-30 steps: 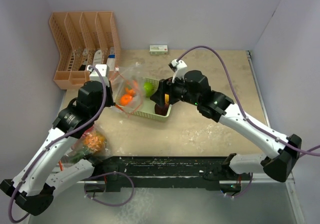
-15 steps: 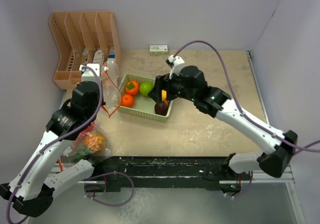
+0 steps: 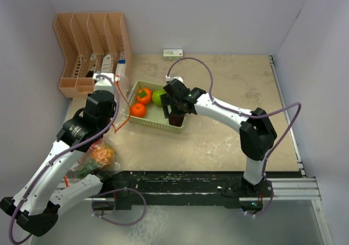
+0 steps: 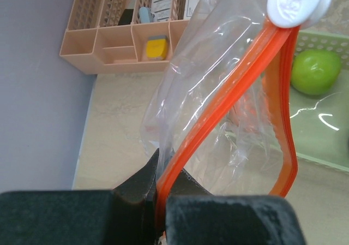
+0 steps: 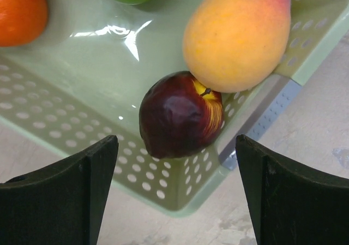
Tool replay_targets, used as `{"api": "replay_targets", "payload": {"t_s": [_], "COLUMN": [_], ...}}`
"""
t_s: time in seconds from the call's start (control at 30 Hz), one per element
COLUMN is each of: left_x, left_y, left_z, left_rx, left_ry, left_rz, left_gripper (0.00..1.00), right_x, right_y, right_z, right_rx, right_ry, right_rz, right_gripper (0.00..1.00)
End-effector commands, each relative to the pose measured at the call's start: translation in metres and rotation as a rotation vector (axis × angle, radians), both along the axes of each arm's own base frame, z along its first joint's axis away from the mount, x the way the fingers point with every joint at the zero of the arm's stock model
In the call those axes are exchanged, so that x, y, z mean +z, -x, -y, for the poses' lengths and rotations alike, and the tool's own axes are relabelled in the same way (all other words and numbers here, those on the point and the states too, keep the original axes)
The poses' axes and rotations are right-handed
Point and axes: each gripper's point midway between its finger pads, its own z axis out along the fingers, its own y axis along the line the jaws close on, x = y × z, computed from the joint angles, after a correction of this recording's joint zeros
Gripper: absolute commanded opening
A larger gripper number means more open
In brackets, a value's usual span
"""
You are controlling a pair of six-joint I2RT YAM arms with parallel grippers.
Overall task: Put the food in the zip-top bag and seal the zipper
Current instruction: Pick up the fake fruit from the bin.
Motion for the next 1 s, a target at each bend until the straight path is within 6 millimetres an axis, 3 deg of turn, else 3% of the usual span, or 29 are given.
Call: {"api": "replay_targets", "payload": {"t_s": [0.0,0.13,0.23,0.43,0.6,0.8,0.9,0.97], "left_x": [0.024,0.043,0.045,0.029,0.014,0.009,0.005,0.001], "left_y": [0.002,0.012,0.016,0.016,0.013,0.01,0.009,0.007], "left_z": [-0.011,-0.02,-0.025,-0.02,-0.011,-0.007,-0.004,-0.001], "left_rx": [0.026,0.033,0.043,0.029,0.007,-0.008,-0.014,-0.02], "left_ry": [-0.014,-0.012,-0.025,-0.008,0.013,0.021,0.027,0.034], "left_rz": [0.074,0.124,0.118,0.089,0.054,0.044,0.029,0.023], "left_gripper": [0.0,0.0,0.0,0.0,0.0,0.0,0.0,0.0], "right_x": [0.003,-0.019,-0.034,-0.064,-0.074,-0.056,-0.029,0.003], "right_y": [-0.013,-0.015,-0.014,-0.01,-0.013,-0.018,-0.02,-0.02], "right_z": [-0.004,-0.009,-0.008,-0.011,-0.017,-0.016,-0.021,-0.025], "right_rx": [-0.027,-0.024,-0.022,-0.014,-0.011,-0.03,-0.02,-0.005], "right_ry": [0.013,0.037,0.057,0.082,0.076,0.061,0.005,-0.058], "right_rz": [0.028,-0.003,-0.026,-0.068,-0.068,-0.029,0.014,0.061], "right_gripper": [0.9,0.89,0.89,0.87,0.82,0.43,0.33,0.32]}}
